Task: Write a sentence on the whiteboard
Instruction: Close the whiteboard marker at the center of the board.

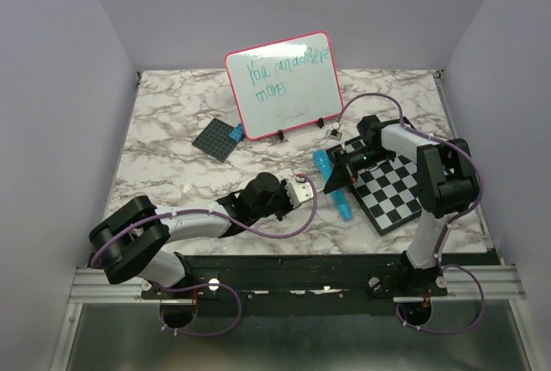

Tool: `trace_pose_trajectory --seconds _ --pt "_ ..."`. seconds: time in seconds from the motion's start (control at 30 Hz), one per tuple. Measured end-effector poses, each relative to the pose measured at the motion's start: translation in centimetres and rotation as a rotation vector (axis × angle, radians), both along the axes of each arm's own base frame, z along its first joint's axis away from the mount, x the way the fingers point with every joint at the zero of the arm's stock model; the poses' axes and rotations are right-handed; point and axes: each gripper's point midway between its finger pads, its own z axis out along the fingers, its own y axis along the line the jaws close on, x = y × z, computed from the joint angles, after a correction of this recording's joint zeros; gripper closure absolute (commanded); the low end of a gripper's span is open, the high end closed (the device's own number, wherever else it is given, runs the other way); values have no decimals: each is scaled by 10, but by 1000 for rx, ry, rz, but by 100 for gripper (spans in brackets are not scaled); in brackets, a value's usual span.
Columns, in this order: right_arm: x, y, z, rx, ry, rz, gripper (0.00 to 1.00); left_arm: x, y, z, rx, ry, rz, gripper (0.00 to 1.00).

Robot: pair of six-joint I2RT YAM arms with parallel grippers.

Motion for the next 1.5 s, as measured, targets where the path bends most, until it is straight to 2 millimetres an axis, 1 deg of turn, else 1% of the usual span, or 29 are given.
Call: trace_pose_trajectory --seconds 0.47,0.73,0.9,0.93,0.97,1.03,1.07,1.3,1.5 --pt "-5 5 -2 -3 7 23 99 -5 -5 2 -13 13 -37 100" --pt "-5 9 -5 -4 16 34 99 -2 -12 6 -21 12 -45 100" --pt "-4 8 -7 -13 15 35 99 2 -18 4 -17 20 -48 100" --pt "-4 8 -8 -17 15 34 99 3 -20 3 -13 25 -47 98" --pt "-3 7 -9 -21 13 33 99 4 -21 2 -11 28 -46 92" --pt "-2 6 -11 -29 6 33 99 5 -23 -1 -7 39 -42 87" --pt "-1 6 -12 -32 4 32 99 6 -23 -1 -7 43 -40 82" --pt "-2 7 -11 -29 5 35 99 7 -25 2 -18 51 -32 70" --pt "-4 9 -10 -24 8 44 99 8 -26 15 -55 43 -13 65"
